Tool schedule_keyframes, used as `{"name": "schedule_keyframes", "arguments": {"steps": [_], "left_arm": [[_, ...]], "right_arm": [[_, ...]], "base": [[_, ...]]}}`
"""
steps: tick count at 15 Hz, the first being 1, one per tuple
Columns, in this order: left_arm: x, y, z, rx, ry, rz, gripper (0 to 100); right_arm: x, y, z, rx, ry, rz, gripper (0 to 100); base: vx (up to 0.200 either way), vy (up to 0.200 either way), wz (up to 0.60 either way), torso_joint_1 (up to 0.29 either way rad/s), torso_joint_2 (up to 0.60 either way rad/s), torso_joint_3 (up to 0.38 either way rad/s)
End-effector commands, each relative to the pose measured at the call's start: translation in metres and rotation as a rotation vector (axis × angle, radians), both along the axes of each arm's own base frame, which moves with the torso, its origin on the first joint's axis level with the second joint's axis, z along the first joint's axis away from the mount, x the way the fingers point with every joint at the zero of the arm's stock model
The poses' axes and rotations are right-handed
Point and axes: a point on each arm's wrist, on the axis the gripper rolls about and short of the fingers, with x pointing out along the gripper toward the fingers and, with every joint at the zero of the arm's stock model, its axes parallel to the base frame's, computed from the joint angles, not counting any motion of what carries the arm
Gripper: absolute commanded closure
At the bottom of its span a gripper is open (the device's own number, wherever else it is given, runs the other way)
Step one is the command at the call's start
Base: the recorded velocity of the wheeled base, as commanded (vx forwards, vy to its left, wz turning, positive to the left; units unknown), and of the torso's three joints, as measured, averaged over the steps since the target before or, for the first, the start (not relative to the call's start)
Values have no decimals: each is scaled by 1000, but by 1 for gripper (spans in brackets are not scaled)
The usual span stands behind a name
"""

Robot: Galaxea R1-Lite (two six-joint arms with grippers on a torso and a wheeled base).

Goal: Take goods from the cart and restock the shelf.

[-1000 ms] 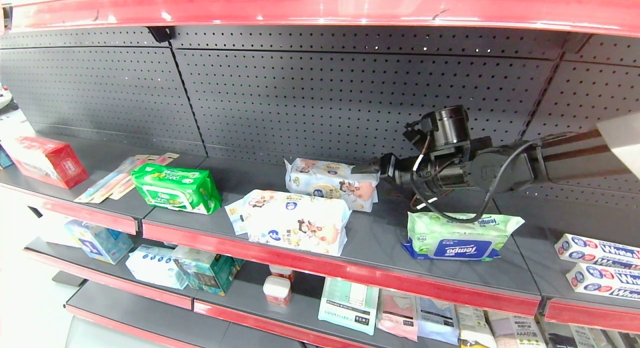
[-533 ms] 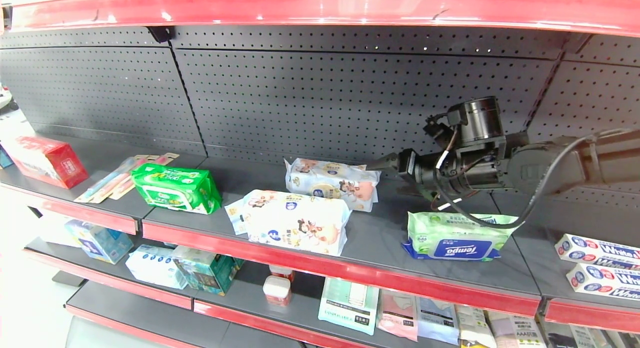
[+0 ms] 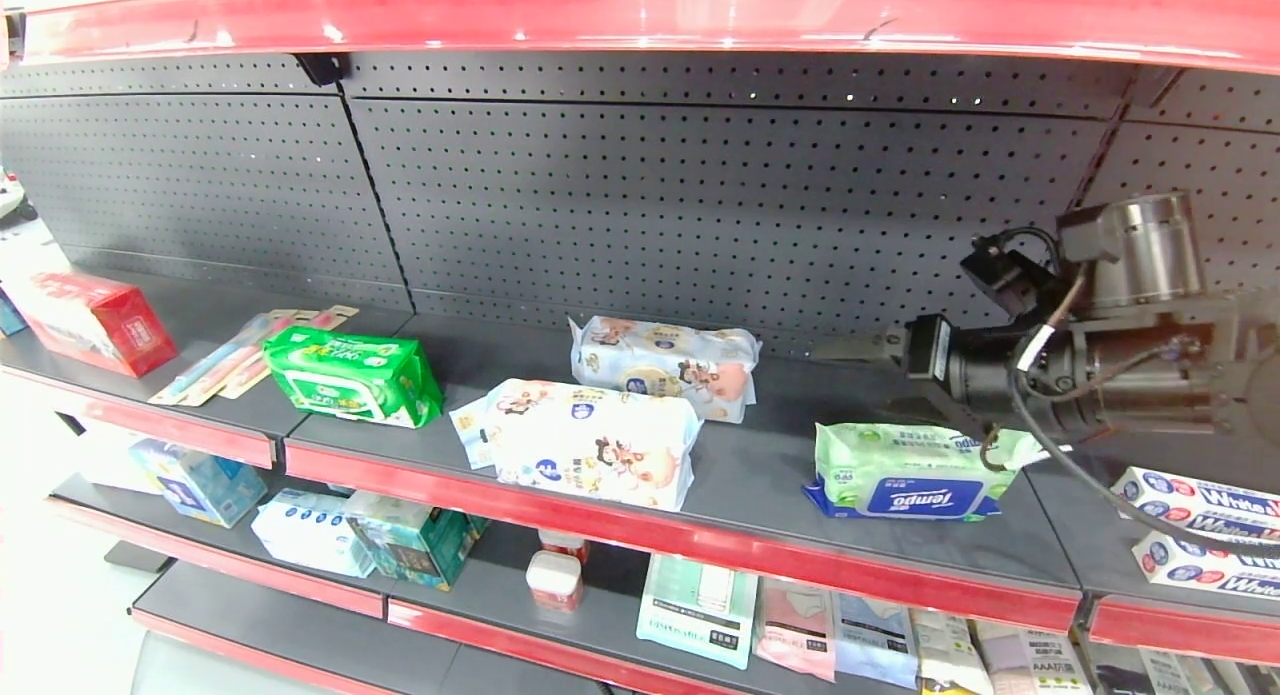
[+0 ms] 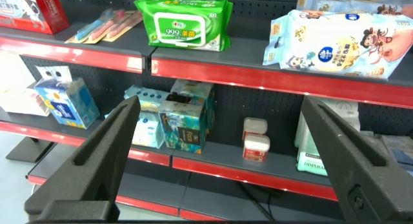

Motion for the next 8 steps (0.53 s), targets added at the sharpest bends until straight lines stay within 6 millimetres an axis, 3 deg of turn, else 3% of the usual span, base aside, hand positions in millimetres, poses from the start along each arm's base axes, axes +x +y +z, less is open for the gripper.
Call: {"name": "schedule_keyframes", "arguments": {"steps": [1,4,5,8], "left_arm": [[0,0,0,0,1,0,0],[0,0,0,0,1,0,0],[0,0,0,0,1,0,0],[0,0,0,0,1,0,0]], "right_arm": [[-40,-16,8,1,-36,-29,0],[-74,-26,9,-106,-125,-79,0],[-77,-27,10,-122,-141,-84,0],[-136,-51,-4,-502,-362,-93,0]], "base": [[0,0,0,0,0,0],[0,0,0,0,0,0],[0,0,0,0,0,0],[0,0,0,0,0,0]]}}
